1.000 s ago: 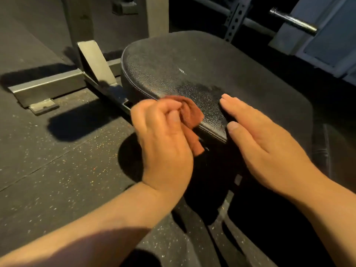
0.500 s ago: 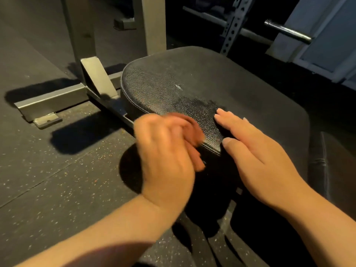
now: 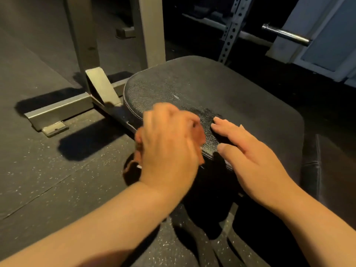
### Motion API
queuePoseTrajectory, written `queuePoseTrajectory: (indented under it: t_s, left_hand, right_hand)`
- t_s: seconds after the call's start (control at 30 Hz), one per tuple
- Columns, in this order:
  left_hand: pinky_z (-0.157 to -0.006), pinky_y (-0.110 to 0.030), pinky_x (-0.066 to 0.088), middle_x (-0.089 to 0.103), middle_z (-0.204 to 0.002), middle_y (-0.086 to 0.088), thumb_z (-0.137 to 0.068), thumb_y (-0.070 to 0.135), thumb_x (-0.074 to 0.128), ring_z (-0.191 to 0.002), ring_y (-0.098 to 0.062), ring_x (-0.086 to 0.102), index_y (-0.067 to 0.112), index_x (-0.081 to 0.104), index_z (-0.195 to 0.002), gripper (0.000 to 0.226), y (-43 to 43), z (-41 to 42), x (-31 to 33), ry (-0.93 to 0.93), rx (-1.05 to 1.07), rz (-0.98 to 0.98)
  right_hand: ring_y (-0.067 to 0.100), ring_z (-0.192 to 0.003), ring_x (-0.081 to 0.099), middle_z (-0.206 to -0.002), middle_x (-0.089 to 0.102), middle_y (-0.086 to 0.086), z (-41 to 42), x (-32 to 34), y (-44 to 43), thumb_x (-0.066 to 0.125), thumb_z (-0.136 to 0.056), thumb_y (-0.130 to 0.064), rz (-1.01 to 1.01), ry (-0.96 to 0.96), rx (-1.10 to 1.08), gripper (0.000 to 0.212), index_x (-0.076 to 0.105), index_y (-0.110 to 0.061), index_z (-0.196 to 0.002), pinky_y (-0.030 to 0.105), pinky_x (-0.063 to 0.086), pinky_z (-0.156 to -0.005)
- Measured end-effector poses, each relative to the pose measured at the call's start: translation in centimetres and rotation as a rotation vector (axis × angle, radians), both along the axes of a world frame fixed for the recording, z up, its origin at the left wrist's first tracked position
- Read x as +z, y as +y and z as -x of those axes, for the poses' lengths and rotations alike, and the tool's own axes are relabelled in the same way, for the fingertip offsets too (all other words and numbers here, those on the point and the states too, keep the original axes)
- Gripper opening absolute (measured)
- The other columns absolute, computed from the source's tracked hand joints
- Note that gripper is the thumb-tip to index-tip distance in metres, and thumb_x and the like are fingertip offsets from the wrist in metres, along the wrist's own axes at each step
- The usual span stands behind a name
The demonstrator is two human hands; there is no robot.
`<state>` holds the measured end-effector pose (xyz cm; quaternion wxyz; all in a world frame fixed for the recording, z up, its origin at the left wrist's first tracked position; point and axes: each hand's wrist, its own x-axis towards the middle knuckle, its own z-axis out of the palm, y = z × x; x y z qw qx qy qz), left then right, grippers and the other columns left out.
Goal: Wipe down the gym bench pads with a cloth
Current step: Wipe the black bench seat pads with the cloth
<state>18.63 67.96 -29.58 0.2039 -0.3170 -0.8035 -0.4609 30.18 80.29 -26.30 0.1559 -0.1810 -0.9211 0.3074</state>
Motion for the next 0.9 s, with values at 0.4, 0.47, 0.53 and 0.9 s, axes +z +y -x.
queuePoseTrajectory:
  t_s: [0.4, 0.47, 0.53, 0.9]
  left_hand:
    - [-0.095, -0.016, 0.041, 0.058, -0.120, 0.009, -0.087, 0.018, 0.068, -0.113, -0.005, 0.055, 0.031, 0.061, -0.119, 0.036, -1.3, 2.9, 5.9, -0.511, -0.400, 0.172]
    - [-0.095, -0.022, 0.041, 0.058, -0.114, 0.011, -0.089, 0.036, 0.067, -0.111, -0.008, 0.052, 0.029, 0.063, -0.119, 0.030, -2.6, 3.8, 5.8, -0.263, -0.404, 0.391]
    - [-0.098, -0.036, 0.043, 0.057, -0.111, 0.012, -0.092, 0.038, 0.063, -0.110, -0.012, 0.051, 0.030, 0.061, -0.119, 0.028, -3.8, 4.4, 5.4, -0.101, -0.393, 0.518]
    - [-0.111, -0.031, 0.032, 0.050, -0.133, 0.007, -0.097, 0.034, 0.046, -0.129, -0.008, 0.040, 0.019, 0.057, -0.129, 0.036, -3.8, 5.8, 2.7, -0.007, -0.304, 0.406]
  right_hand:
    - [0.007, -0.111, 0.056, -0.116, 0.063, -0.013, 3.4, 0.7, -0.9, 0.067, -0.091, -0.032, 0.130, 0.115, -0.286, 0.006, 0.069, -0.029, -0.087, 0.019, 0.040, -0.092]
    - [0.014, -0.101, 0.060, -0.104, 0.064, -0.009, 3.5, 0.5, 0.2, 0.063, -0.093, -0.027, 0.104, 0.138, -0.375, 0.009, 0.065, -0.028, -0.085, 0.034, 0.047, -0.092]
    - [0.022, -0.108, 0.059, -0.111, 0.061, -0.002, 3.5, 1.1, 0.7, 0.058, -0.095, -0.017, 0.094, 0.216, -0.480, 0.009, 0.063, -0.023, -0.098, 0.040, 0.046, -0.095]
    - [0.023, -0.155, -0.003, -0.169, 0.001, 0.000, 8.5, 2.3, 2.1, 0.026, -0.107, -0.046, -0.352, -0.238, 0.015, 0.050, 0.021, -0.041, -0.157, 0.041, 0.002, -0.123]
